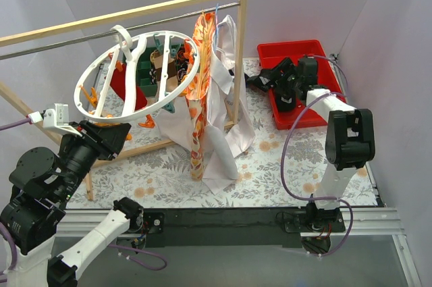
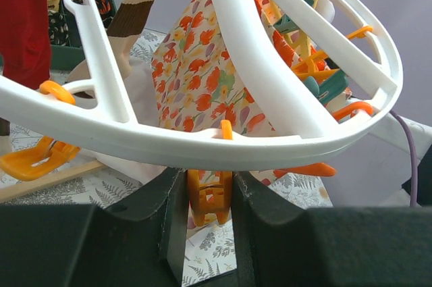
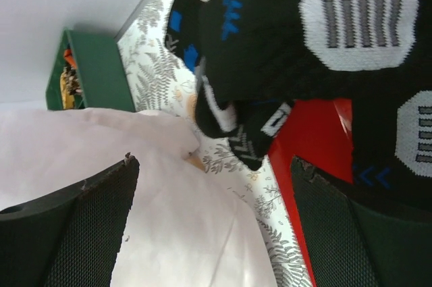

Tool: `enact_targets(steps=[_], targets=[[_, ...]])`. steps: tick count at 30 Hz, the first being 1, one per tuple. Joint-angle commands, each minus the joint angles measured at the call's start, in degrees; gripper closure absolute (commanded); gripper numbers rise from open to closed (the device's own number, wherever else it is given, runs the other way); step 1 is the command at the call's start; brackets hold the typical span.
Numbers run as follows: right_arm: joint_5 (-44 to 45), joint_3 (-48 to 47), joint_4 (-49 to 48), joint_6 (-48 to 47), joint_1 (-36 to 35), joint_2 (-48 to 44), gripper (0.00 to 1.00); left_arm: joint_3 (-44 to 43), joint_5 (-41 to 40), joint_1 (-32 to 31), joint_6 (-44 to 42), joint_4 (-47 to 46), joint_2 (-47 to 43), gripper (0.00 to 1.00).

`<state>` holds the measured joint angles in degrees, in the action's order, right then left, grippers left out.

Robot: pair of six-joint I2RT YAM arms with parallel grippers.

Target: Remove the socks clipped to the hanger

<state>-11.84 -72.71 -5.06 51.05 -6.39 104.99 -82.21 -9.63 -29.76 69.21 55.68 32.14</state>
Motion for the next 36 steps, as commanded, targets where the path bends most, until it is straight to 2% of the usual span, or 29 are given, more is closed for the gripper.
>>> enact_targets(steps=[1, 9, 21, 22, 23, 25, 30, 33, 34, 36], targets=[[1.5, -1.3, -2.8, 3.4, 0.2, 2.6, 0.04, -0.5, 0.0, 0.0, -0.8, 0.2, 0.8, 1.0], [1.9, -0.2, -8.1, 6.3, 0.2, 6.4, 0.09, -1.0, -0.6, 0.0, -1.0, 1.3, 1.1, 1.0], [1.0, -1.7, -12.3, 7.5, 1.0, 9.2, 0.27, -1.6, -0.9, 0.0, -0.9, 2.0, 1.3, 1.0], [0.4, -2.6, -12.3, 7.7, 1.3, 9.4, 0.34, -1.7, -0.9, 0.0, -0.9, 2.1, 1.3, 1.0], [-0.4, -2.9, -12.5, 7.9, 1.4, 9.8, 0.36, -1.7, -0.9, -0.1, -0.9, 2.1, 1.2, 1.0], [-0.9, -3.1, -13.0, 8.1, 1.7, 9.7, 0.51, -1.8, -0.8, 0.0, -0.7, 1.9, 1.3, 1.0], [-1.6, -4.5, -13.3, 7.4, 2.0, 9.9, 0.56, -1.6, -0.6, 0.0, -0.7, 1.9, 1.3, 1.0], [-2.2, -5.0, -13.5, 7.2, 2.3, 9.8, 0.74, -1.7, -0.4, 0.0, -0.5, 1.8, 1.4, 1.0], [-2.1, -5.1, -13.5, 7.0, 2.4, 9.6, 0.87, -1.9, -0.4, 0.0, -0.5, 1.7, 1.4, 1.0], [-2.0, -5.4, -13.5, 5.9, 2.4, 8.8, 0.97, -2.0, -0.4, 0.0, -0.5, 1.9, 1.4, 1.0]])
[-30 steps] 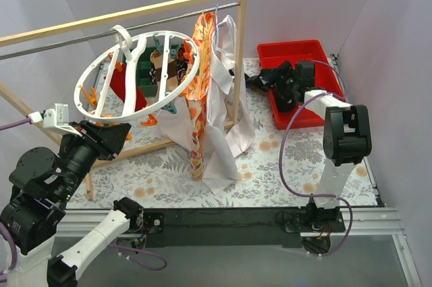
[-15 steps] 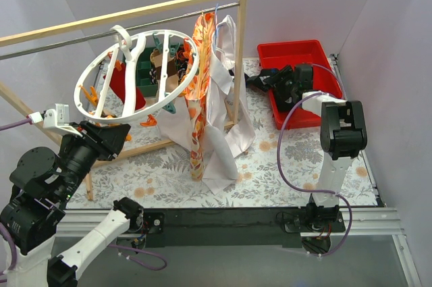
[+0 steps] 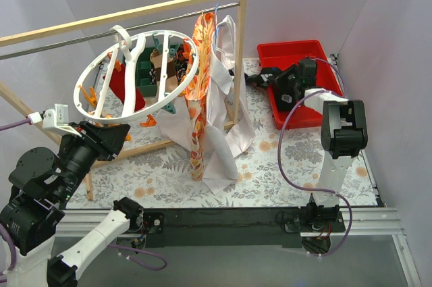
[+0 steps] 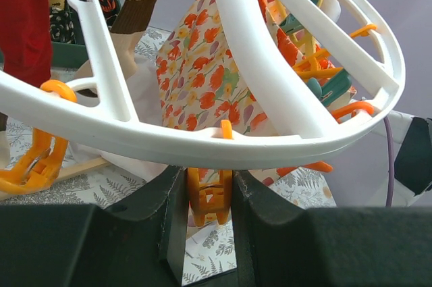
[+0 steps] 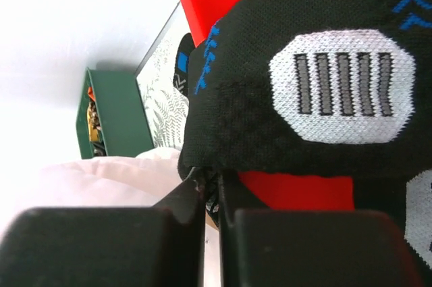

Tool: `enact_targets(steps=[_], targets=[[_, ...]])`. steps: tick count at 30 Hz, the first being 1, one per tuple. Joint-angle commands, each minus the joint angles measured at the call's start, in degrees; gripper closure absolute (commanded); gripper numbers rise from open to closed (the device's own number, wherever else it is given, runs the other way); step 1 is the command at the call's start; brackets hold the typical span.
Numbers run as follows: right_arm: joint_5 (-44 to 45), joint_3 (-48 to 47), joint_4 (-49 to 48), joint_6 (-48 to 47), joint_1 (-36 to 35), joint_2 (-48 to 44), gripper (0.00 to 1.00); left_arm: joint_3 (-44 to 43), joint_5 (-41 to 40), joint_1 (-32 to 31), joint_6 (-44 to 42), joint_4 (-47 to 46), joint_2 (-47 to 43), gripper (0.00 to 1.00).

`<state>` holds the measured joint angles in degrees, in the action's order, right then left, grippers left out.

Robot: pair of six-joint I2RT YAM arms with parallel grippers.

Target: Remove the socks clipped to the hanger

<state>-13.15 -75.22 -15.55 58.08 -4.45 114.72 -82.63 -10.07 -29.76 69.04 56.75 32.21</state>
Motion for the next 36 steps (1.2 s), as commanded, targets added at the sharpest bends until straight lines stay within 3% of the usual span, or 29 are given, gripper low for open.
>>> enact_targets(steps=[1, 9, 20, 29, 32, 33, 35, 36], targets=[[-0.7, -3.1, -3.0, -1.5, 0.6, -1.2, 0.99, -1.7, 0.0, 0.0, -0.3, 0.9, 1.5, 1.0], [-1.5, -5.6, -2.5, -7.9, 1.9, -6.1, 0.99, -2.3, 0.2, 0.0, -0.3, 1.0, 1.5, 1.0], [11.3, -6.7, 8.5, -23.5, 8.5, -16.4, 0.99, -3.0, 1.1, 0.0, -0.9, 0.4, 2.5, 1.0], [18.3, -3.3, 8.7, -27.2, 13.1, -15.4, 0.99, -4.1, 1.9, 0.0, -0.9, 0.5, 3.6, 1.0], [16.1, -2.0, 9.0, -28.4, 13.0, -13.5, 0.99, -3.9, 2.1, 0.0, -0.7, 0.2, 3.6, 1.0], [15.0, -0.9, 9.4, -28.4, 12.7, -13.3, 0.79, -3.8, 2.1, 0.0, -0.7, 0.1, 3.5, 1.0], [11.9, -0.6, 10.4, -30.3, 11.3, -12.9, 0.61, -3.6, 2.2, 0.0, -0.3, 0.0, 3.6, 1.0], [11.8, -0.9, 13.2, -31.1, 10.5, -12.9, 0.48, -3.5, 2.4, 0.0, -0.1, -0.1, 3.6, 1.0]])
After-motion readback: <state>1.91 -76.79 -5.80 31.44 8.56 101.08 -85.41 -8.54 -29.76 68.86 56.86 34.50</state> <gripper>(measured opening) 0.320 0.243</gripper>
